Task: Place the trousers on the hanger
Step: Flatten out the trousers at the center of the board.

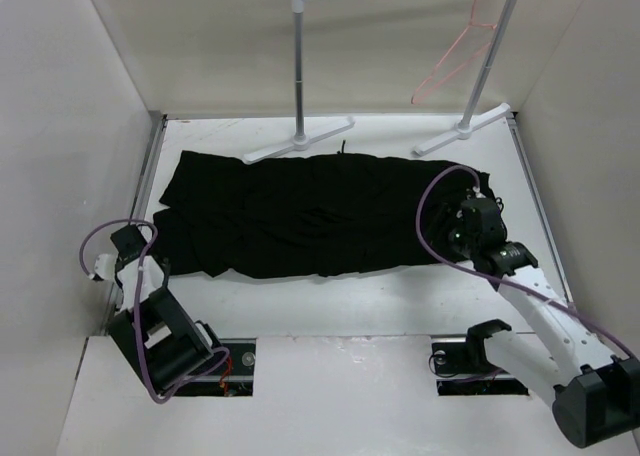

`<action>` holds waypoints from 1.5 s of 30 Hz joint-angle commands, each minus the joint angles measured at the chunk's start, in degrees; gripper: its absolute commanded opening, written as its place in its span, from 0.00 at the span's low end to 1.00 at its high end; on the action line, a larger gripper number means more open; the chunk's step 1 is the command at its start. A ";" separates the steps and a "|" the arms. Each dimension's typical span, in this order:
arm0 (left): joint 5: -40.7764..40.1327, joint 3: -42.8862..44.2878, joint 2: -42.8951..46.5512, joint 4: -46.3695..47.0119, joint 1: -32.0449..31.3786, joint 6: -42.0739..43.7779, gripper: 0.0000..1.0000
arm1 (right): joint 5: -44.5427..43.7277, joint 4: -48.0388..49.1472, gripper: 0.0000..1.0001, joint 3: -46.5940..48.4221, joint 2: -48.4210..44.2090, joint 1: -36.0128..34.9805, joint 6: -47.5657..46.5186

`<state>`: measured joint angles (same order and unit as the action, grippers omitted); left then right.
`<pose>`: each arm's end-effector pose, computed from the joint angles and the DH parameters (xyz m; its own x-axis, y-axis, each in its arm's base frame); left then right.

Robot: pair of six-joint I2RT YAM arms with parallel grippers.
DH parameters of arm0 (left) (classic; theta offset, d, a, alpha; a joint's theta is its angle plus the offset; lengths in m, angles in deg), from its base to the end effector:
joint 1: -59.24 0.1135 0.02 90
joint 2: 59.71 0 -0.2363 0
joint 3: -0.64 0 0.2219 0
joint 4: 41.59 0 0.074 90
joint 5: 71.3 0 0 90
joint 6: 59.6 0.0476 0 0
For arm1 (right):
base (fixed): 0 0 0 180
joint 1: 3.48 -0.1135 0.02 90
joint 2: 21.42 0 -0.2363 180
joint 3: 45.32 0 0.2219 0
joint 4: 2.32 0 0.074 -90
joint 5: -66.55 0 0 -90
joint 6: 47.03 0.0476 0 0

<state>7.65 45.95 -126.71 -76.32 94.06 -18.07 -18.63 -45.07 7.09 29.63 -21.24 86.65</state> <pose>0.1595 0.1220 0.1484 0.0312 -0.8733 -0.4862 -0.9413 0.1380 -0.3082 0.1744 0.0601 0.2222 -0.7068 0.4963 -0.5042 0.1716 0.8117 0.5583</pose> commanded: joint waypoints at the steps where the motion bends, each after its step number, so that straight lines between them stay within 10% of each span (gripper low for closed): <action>1: -1.61 4.29 -1.63 1.91 1.95 0.74 0.09 | -0.60 -0.79 0.65 -0.61 -0.86 5.48 1.14; 14: -12.68 14.49 -7.26 -3.80 -2.26 2.85 0.06 | -11.76 -4.67 0.67 -1.13 -0.70 29.14 5.27; 25: -13.82 13.88 -1.64 -10.39 -6.66 -0.57 0.53 | -13.17 -0.63 0.61 -5.53 5.80 35.12 5.98; 32: -14.17 13.35 1.52 -14.17 -8.06 -0.22 0.58 | -10.00 9.48 0.54 -3.16 18.46 35.03 6.33; 45: -16.11 9.05 15.31 -24.27 -16.06 1.36 0.65 | -8.95 12.31 0.07 0.01 30.25 36.35 12.92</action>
<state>-6.66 56.23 -115.08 -95.14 79.64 -17.24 -27.89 -32.75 6.29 58.13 14.63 97.44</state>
